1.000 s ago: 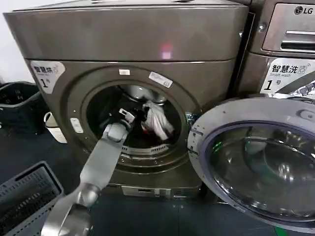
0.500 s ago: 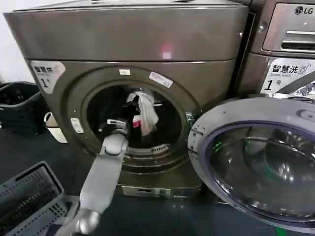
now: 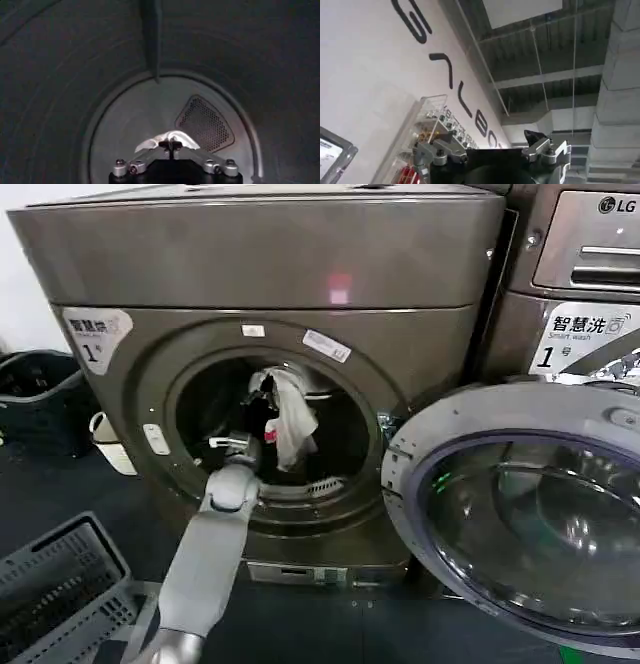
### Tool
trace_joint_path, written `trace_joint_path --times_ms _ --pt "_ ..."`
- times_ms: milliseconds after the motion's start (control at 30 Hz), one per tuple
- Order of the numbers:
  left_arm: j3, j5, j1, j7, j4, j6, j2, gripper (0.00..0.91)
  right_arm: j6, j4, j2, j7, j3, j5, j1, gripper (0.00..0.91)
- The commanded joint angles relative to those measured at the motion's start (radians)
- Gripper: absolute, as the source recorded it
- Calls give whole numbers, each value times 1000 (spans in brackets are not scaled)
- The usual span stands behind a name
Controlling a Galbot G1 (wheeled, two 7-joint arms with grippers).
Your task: Grasp the clothes from the dryer.
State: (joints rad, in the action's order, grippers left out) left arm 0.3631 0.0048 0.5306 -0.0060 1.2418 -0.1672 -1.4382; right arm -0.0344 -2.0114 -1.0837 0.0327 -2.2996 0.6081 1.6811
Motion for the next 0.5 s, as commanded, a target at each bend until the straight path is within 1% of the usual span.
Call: trace_joint_path --times_ms 33,333,500 --pt "4 1 12 -17 -4 5 -5 0 -24 0 3 -1 -25 -2 9 907" --pt "0 6 -3 -19 -14 74 -4 0 -30 2 4 1 -35 -4 13 907" --pt "-2 8 2 -18 -11 80 -4 0 -37 3 8 1 -43 -4 17 907"
